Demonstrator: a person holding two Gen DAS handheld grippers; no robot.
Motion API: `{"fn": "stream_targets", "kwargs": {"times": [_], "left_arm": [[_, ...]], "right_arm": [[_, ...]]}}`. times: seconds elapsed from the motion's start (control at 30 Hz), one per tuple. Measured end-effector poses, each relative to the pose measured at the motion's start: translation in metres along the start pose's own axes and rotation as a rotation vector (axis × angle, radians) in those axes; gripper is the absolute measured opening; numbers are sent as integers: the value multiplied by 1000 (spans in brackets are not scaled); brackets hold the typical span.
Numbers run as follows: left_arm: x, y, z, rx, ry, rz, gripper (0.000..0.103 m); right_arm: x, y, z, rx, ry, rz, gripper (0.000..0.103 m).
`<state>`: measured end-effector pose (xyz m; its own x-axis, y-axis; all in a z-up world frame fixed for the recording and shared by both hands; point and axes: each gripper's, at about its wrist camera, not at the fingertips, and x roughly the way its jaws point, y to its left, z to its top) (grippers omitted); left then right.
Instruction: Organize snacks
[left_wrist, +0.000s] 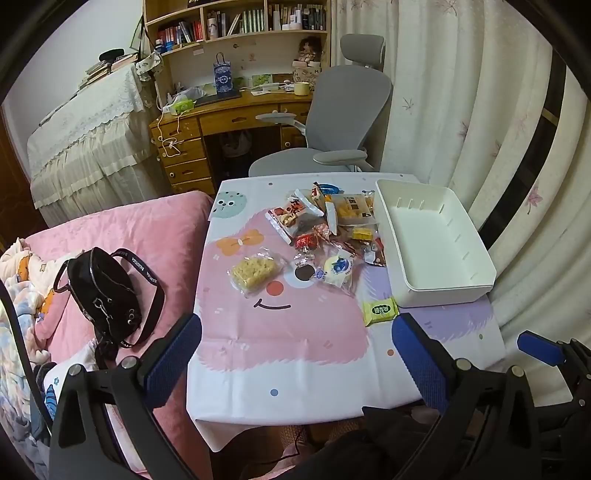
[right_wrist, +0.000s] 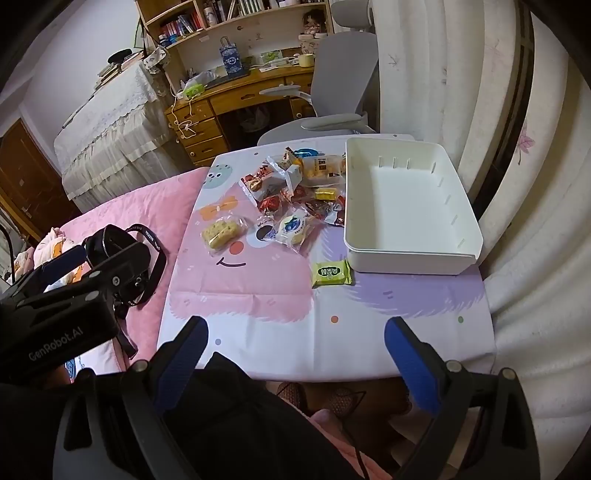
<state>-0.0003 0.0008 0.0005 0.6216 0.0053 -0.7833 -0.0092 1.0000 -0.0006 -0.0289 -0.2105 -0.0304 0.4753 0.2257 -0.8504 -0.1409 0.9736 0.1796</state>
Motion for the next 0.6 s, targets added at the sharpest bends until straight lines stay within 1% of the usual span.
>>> {"fn": "stream_targets", "kwargs": {"times": [0.6], "left_arm": [[3,1,-3,-1,2,-1,102]], "right_arm": [[0,-3,-1,2,-2,3,97]]}}
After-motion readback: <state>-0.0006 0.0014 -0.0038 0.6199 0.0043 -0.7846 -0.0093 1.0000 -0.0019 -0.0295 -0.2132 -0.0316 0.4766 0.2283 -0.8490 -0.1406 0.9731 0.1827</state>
